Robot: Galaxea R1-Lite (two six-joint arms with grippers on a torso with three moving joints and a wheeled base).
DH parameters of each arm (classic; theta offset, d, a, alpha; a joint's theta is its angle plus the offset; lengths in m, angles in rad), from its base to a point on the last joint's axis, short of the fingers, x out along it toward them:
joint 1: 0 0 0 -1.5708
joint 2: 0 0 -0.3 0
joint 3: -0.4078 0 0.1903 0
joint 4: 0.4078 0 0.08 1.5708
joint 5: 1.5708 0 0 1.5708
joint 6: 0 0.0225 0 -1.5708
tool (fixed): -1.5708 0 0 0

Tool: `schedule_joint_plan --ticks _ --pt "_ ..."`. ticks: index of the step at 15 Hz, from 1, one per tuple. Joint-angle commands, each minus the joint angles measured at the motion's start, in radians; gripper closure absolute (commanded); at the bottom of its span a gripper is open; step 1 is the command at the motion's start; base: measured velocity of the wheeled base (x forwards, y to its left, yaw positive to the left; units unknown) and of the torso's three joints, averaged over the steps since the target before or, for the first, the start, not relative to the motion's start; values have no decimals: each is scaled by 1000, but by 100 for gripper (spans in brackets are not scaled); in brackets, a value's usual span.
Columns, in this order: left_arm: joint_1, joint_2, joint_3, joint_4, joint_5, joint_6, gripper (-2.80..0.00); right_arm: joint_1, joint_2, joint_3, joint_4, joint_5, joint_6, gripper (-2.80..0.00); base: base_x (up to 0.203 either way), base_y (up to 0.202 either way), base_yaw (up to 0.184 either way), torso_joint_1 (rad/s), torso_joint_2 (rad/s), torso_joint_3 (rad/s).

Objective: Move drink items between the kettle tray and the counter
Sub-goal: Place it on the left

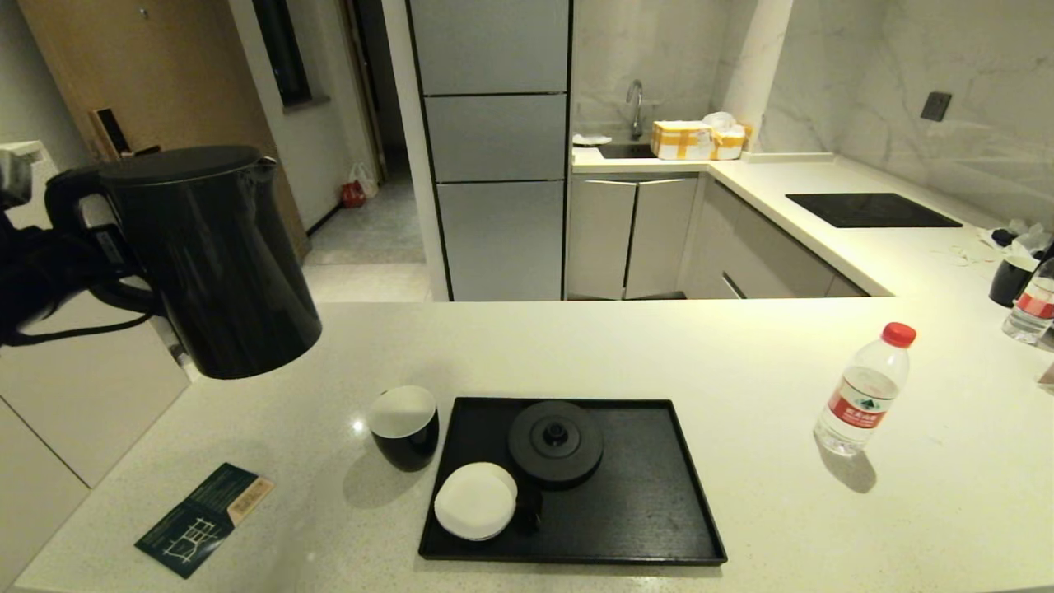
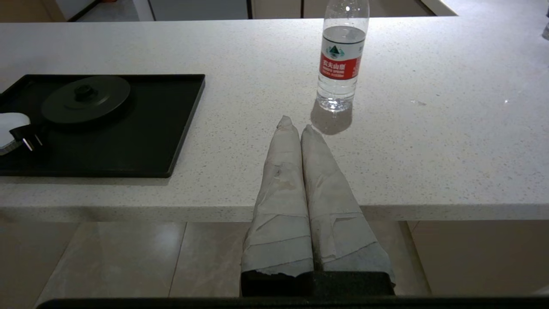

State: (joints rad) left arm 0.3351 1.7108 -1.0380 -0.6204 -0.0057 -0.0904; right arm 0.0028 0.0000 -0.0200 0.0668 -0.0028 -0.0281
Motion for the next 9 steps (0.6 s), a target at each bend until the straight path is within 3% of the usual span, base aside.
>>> schedule_joint_plan --ticks 1,5,9 --pt "6 56 7 -5 2 6 0 0 2 0 1 0 0 0 0 0 0 0 0 0" --pt "7 120 62 -45 5 38 0 0 2 0 1 0 0 0 0 0 0 0 0 0" --pt "39 237 133 -282 2 108 0 0 2 0 1 0 0 0 0 0 0 0 0 0"
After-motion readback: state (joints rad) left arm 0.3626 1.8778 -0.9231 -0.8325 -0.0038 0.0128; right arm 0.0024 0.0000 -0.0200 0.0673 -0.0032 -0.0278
